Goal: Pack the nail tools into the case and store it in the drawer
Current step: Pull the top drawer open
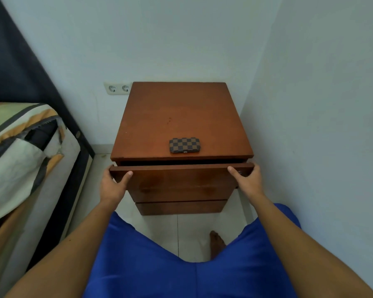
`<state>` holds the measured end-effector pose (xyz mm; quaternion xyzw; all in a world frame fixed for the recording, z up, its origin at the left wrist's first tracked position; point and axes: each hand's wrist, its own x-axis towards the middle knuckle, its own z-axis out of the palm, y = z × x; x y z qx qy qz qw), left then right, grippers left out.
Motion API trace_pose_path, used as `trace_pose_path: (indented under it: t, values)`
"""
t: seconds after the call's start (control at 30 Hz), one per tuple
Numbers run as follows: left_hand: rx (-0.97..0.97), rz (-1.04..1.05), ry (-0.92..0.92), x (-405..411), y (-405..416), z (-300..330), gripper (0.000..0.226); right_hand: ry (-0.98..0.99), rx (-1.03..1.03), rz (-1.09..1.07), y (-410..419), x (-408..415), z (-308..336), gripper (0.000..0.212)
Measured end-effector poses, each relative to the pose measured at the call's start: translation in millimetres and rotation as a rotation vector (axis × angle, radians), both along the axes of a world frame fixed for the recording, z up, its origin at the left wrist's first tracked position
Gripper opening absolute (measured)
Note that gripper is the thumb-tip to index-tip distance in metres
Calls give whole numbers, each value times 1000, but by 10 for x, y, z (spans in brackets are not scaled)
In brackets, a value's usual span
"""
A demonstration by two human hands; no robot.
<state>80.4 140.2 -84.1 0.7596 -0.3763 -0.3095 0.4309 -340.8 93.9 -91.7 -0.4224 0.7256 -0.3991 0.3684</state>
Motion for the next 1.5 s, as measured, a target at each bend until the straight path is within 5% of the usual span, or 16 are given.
trace_pose_path:
  t: [0.43,0.73,0.97,1.17,1.5]
  values:
    - [-9,-6,-20,-117,575,108,72,1,4,19,529,-57,26,132]
    - [-44,-18,-60,-179,1025,101,73,44,-10,10,944,-33,52,95]
    - [-27,-29,-52,-117,1058,126,88,127,-33,49,1029,-59,184,106]
    - [-61,-111,-279,-21,583,424,90,299,-182,181,633,54,567,99]
    - [-37,-620,-723,-297,-687,789,87,488,-270,573,-328,838,899,96]
